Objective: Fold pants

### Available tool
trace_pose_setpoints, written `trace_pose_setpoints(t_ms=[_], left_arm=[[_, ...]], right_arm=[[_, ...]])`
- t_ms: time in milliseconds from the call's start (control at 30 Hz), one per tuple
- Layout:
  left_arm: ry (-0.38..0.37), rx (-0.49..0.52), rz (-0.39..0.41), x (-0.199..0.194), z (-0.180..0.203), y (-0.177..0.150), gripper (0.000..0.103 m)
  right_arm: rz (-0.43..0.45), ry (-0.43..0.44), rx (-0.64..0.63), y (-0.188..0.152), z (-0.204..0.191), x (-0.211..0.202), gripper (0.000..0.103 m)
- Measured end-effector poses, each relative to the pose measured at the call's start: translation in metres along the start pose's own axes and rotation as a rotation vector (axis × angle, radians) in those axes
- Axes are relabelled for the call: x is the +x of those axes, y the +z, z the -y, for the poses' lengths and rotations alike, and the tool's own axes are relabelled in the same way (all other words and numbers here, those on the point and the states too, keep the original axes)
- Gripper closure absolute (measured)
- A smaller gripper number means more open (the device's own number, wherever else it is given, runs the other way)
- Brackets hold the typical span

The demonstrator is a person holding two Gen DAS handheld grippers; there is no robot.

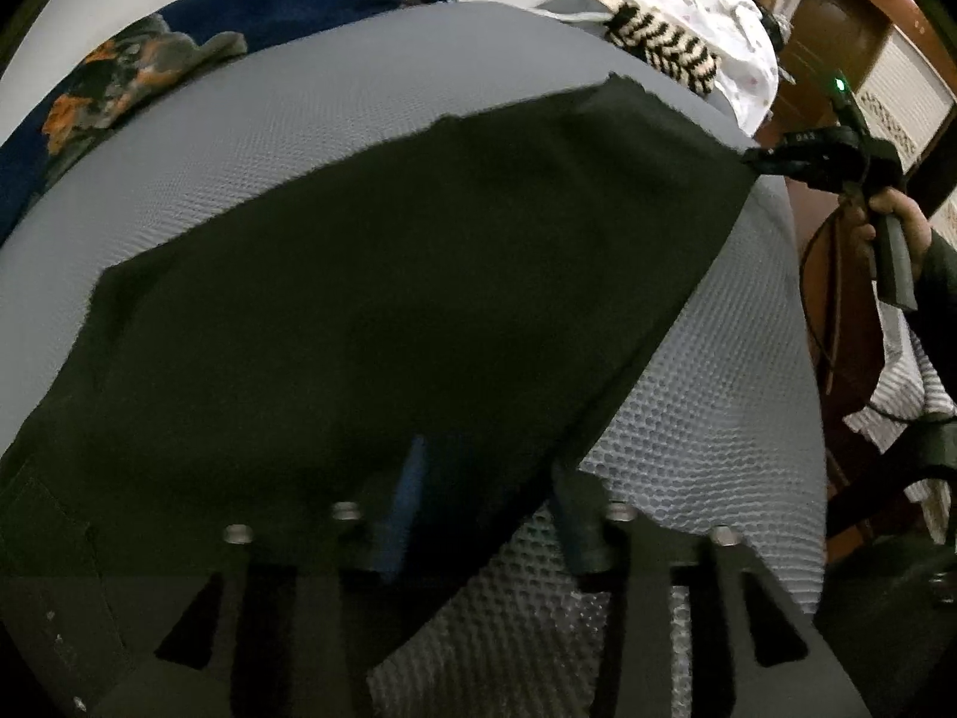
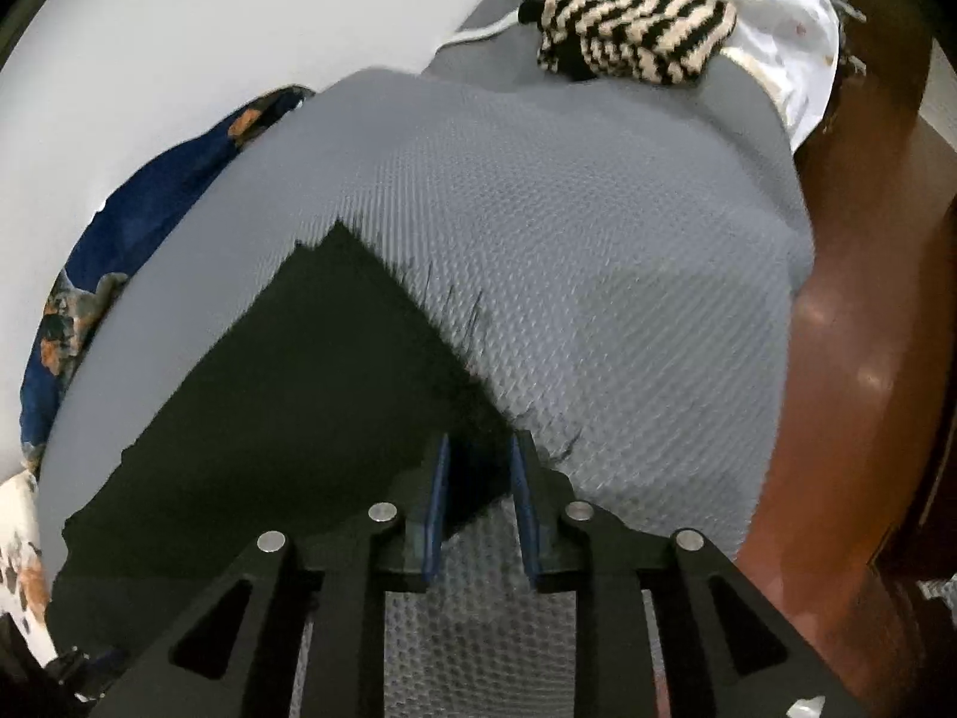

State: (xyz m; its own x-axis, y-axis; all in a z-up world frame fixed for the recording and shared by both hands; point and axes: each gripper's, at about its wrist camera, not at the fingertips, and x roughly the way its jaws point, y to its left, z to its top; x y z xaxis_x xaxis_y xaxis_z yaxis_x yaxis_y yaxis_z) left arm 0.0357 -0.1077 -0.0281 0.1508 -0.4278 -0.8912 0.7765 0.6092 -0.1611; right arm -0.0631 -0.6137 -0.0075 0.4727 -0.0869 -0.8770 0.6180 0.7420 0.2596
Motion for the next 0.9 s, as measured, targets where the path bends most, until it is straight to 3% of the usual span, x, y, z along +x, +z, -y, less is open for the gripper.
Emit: trace_pose_setpoints(t_ms=[100,233,300,433,600,900], left_arm=[[-0.047,-0.023,0.046,-0.017,-0.004,0.002,0.055],[-0.065,-0.104,0.111,-0.035,-0.022,0.010,0.050],[-0.046,-0.156,0.128,-0.038,-0.033,0.015,0.049],[0.000,-0.271,0.147,-0.042,-0.060,0.017,0.049],[0.074,-0.367,0.160,-0.048,-0.088,0.009,0.049],[0.153,-0.552,0.153,-0.051,-0.132,-0.006,0.049]], right_arm=[[0.018,0.018,-0.025,0.016,-0.002,-0.007,0.083],[0.007,0.139,-0.099,0.048,-0.025,-0.003,0.083],[-0.036,0.218,-0.149,0.065,-0.043,0.009,0.083],[-0.135,0.295,-0.243,0.091,-0.078,0.041,0.083],[-0.212,0.298,-0.295,0.115,-0.099,0.079,0.083],[-0.275,0.299,-0.334,0.131,-0.099,0.119,0.083]])
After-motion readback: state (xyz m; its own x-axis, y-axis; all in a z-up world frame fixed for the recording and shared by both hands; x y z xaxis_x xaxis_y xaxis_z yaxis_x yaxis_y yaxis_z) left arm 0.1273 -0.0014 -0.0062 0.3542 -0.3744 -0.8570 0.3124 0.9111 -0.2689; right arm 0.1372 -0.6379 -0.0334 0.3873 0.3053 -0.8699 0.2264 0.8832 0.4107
